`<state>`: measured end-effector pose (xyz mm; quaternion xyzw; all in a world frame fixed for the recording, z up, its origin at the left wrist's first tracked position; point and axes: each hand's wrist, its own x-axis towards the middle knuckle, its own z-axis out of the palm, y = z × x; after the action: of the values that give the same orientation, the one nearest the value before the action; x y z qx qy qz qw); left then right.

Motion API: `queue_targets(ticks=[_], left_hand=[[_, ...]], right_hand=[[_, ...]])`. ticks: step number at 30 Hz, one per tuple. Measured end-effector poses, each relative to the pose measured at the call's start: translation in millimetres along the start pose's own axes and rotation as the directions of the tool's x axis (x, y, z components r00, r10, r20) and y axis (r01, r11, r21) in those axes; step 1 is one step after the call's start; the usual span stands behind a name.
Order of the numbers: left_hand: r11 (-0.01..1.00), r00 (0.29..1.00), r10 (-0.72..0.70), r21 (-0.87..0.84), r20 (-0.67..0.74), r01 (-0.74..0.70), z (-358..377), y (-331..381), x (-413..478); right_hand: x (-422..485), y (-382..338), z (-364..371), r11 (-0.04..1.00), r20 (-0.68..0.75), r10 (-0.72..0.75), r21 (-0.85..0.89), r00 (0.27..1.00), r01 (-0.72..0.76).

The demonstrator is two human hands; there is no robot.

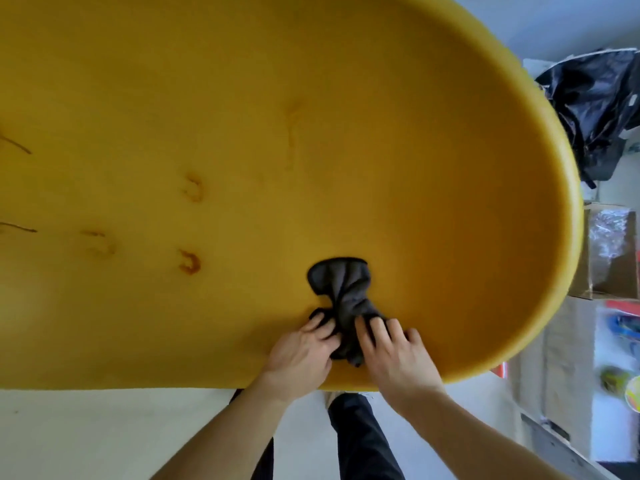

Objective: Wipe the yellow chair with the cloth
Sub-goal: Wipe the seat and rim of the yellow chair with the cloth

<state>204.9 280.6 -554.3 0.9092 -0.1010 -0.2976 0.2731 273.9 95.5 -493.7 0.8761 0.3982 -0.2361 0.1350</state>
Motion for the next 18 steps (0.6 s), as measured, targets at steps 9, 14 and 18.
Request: queue_targets(ticks=[9, 14, 18], left_hand=[[0.912, 0.782, -0.319, 0.05, -0.535, 0.407, -155, -73, 141], [0.903, 0.55, -0.228, 0.036, -0.803, 0.428, -246, -86, 146], [0.89, 0.697, -0.19, 0.178, -0.692, 0.419, -183, -120, 131]], right_hand=[[216, 104, -150, 0.967, -0.621, 0.002, -0.198, 0.784, -0.159], [270, 98, -187, 0.983, -0.934, 0.068, 0.003, 0.35, -0.183], [261, 67, -91, 0.999, -0.68, -0.046, -0.046, 0.732, 0.02]])
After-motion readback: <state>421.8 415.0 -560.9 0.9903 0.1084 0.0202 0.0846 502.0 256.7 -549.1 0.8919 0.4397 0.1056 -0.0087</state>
